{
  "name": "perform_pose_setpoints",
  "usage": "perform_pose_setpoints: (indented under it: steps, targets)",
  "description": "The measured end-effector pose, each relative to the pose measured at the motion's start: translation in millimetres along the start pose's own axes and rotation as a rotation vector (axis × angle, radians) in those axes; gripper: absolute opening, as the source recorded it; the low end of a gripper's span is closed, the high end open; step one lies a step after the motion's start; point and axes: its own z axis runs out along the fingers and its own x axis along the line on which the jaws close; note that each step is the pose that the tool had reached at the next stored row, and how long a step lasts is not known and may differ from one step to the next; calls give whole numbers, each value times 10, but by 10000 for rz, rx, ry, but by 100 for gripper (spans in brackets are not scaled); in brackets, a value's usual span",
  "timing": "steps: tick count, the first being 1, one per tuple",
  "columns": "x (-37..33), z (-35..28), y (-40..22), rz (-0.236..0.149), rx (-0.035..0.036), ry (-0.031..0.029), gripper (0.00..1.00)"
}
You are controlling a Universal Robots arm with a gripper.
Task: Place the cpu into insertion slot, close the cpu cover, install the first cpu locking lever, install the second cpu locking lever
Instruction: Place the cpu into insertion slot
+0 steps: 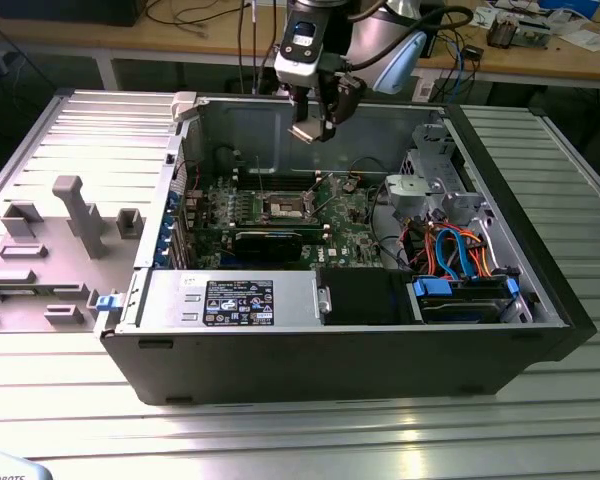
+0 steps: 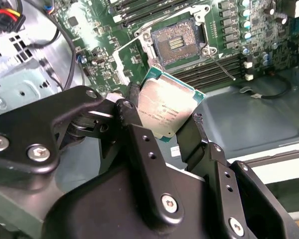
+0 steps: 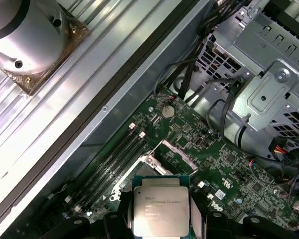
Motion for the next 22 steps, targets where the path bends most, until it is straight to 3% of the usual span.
perform_pose_setpoints:
  steps: [9,18,22]
  targets:
    - [-2,92,-8,1370,54,-50,54]
    - [-4,177,-15,2827,251,-27,54]
    - [-5,189,-16,3046,310,-7,54]
